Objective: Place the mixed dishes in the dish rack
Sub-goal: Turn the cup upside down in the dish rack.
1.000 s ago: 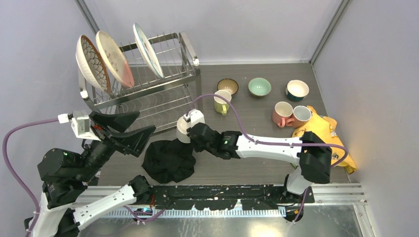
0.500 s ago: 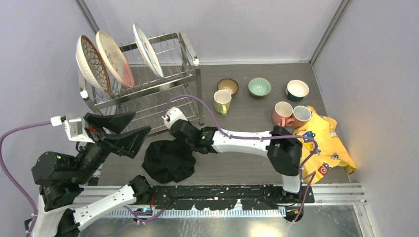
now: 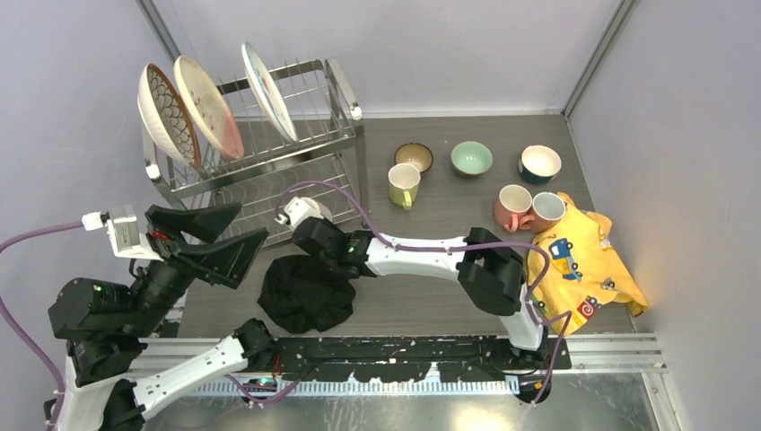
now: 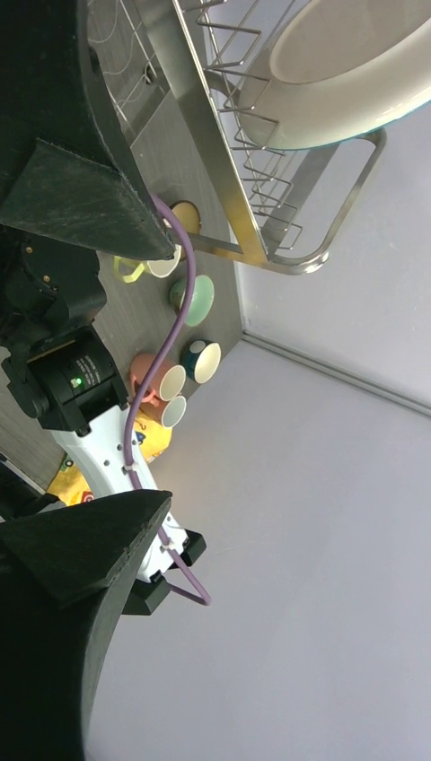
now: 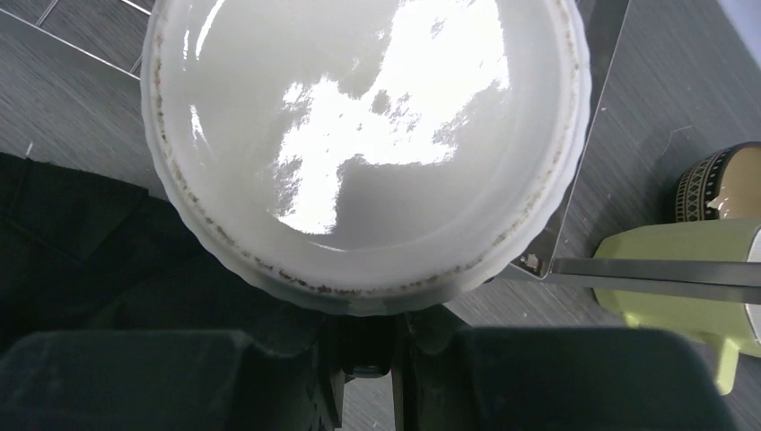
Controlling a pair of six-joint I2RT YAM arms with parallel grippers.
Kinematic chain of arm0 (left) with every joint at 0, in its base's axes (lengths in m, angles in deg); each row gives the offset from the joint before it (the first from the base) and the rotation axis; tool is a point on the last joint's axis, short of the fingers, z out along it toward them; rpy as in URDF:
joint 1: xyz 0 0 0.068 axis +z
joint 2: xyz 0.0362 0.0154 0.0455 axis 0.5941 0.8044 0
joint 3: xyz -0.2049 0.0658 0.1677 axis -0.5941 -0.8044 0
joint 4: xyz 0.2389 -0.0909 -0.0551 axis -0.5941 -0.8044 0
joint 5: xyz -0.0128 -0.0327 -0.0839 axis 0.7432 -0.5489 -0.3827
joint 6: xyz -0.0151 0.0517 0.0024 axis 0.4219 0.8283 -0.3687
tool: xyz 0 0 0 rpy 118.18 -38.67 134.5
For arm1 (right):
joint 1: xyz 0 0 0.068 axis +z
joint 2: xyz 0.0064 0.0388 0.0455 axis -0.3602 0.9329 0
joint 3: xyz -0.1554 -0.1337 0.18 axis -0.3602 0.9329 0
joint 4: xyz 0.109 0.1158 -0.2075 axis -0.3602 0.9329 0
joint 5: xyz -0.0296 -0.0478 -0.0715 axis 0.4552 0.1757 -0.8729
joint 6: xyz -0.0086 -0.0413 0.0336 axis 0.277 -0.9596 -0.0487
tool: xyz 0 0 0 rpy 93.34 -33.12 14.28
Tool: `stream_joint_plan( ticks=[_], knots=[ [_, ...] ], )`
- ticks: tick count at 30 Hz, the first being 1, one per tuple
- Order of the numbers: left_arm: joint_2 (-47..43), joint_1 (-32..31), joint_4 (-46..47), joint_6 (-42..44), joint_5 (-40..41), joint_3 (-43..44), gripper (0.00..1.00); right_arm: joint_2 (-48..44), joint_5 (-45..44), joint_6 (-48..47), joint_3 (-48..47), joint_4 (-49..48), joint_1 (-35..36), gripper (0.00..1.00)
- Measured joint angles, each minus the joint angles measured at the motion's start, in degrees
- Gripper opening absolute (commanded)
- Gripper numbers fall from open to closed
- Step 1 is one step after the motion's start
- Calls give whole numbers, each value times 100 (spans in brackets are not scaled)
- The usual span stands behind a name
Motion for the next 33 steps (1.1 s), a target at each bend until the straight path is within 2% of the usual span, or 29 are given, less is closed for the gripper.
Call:
stream_joint_plan(
  ticks=[7, 15, 19, 33],
  knots=[
    [0, 0, 0, -63, 0, 0, 100, 321, -319, -516, -286, -295, 0, 1],
    [0, 0, -2, -68, -2, 4, 100, 1045, -870, -1659, -699, -990, -15, 1],
    [0, 0, -9, -68, -2, 24, 100, 1246, -855, -1910, -903, -1086, -83, 1],
    [0, 0, -44, -70, -4, 37, 100, 1762, -595, -1316, -1788, -898, -780, 1]
  ],
)
